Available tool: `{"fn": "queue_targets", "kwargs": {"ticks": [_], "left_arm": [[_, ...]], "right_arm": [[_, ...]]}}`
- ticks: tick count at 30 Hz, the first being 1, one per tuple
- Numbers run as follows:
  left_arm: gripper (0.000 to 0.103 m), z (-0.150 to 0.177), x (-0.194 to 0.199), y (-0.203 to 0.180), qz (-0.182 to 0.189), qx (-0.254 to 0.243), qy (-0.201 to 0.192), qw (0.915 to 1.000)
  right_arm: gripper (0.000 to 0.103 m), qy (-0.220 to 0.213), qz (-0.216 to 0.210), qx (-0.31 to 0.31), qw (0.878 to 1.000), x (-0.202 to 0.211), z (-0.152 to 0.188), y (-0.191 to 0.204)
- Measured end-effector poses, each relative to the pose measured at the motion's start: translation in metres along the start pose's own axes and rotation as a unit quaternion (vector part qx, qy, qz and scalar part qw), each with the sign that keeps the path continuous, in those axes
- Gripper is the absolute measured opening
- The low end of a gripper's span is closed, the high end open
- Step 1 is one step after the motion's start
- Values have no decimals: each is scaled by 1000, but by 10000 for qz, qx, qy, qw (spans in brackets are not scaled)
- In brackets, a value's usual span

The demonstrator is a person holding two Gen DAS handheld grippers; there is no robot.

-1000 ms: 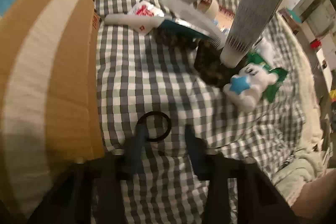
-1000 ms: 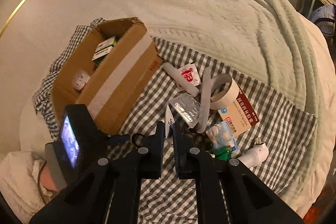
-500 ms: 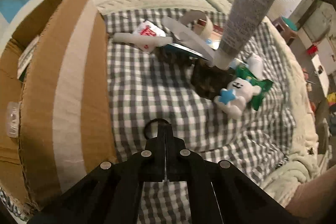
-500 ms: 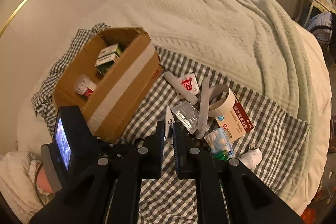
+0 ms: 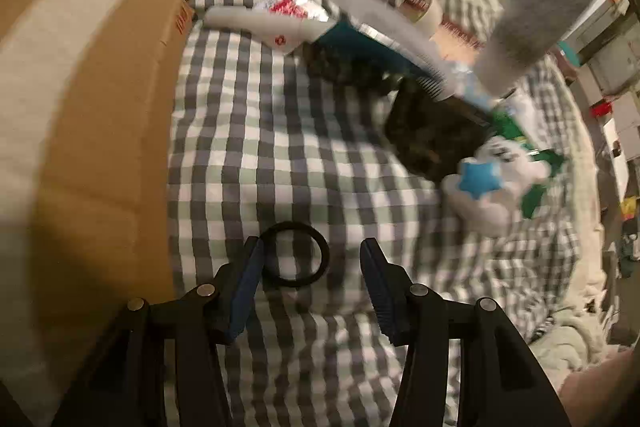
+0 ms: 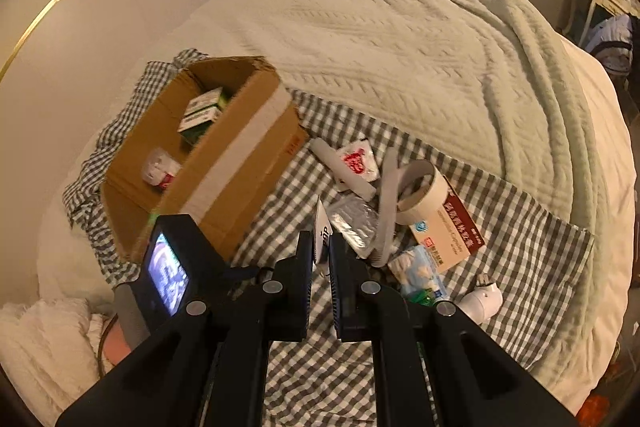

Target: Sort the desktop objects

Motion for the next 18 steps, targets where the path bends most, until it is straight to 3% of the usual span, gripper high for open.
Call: {"fn": "queue_targets", "kwargs": {"ticks": [1, 4, 6, 11, 15, 18], "left_arm": [[50, 0, -3, -2, -83, -76, -18, 9999], [2, 2, -2, -12, -315, -565, -168, 9978], [2, 2, 6, -17, -449, -798, -354, 9952], [2, 0, 38, -14, -484, -566, -604, 9954], [2, -10, 86, -18, -485, -502, -1031, 9922], [2, -21, 129, -20, -773, -536, -1420, 9854]], "right_arm": [[8, 5, 34, 0, 10000, 0, 0, -3], [8, 46, 96, -63, 9999, -2, 2, -13], [8, 78, 120, -84, 9999, -3, 3, -16], [8, -9, 181, -7, 9998, 8, 2, -10], [8, -201, 167, 101, 9996, 25, -5, 7], [8, -408, 127, 184, 9989, 41, -14, 25]]}}
Point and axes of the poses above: each gripper's, at about its wrist camera, not at the fingertips, and x roughly against the way its jaws point, y to its left, z to its underside, the point moved 1 cm from there along -x, roughly the way its jaws point, and after that the axes turned 3 degrees about -y, right-handed, at the moved point
